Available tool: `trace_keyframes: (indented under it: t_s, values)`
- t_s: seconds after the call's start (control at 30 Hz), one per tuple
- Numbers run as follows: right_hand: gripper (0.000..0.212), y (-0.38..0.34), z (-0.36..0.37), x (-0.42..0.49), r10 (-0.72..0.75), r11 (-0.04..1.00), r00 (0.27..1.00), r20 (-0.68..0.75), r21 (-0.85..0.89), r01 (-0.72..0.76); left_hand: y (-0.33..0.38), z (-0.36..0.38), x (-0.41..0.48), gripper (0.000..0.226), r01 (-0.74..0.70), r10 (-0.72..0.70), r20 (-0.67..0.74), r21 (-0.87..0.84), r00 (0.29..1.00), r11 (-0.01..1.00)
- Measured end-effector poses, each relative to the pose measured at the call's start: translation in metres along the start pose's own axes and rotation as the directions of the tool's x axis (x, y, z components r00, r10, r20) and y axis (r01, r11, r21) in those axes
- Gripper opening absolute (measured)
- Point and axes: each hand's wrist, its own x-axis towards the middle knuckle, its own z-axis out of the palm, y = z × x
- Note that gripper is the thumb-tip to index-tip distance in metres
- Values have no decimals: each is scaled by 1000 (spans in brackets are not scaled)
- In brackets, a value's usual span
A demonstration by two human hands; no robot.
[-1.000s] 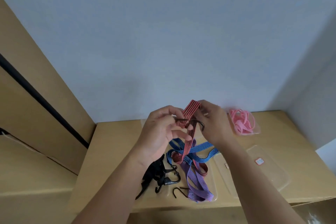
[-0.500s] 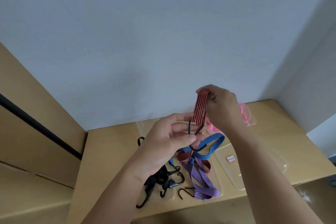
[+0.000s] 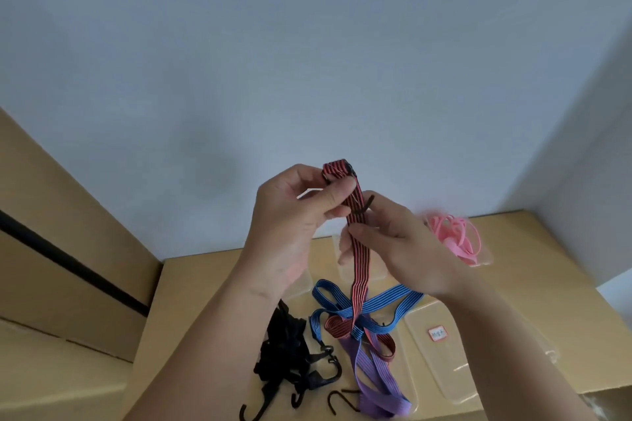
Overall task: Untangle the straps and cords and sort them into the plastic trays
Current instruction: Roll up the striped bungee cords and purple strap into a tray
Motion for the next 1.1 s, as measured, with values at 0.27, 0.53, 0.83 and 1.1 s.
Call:
trace_keyframes:
  t_s: [0.27, 0.53, 0.83, 1.1]
  values:
    - [28, -19, -45, 6, -9, 1000, 991, 137, 18, 7, 9, 20, 27, 22, 45, -36, -152, 56, 988, 997]
    - [30, -13, -58, 16, 37, 960, 993, 108, 272, -65, 11, 31, 35, 25, -49, 67, -34, 380, 997, 924]
    - [25, -16, -64, 39, 53, 998, 993, -108, 41, -49, 20, 19, 39, 27, -18, 53, -78, 396, 996, 918]
    - [19, -8, -57, 53, -24, 999, 960, -279, -47, 11, 7, 21, 32, 23, 73, -74, -4, 246, 997, 967]
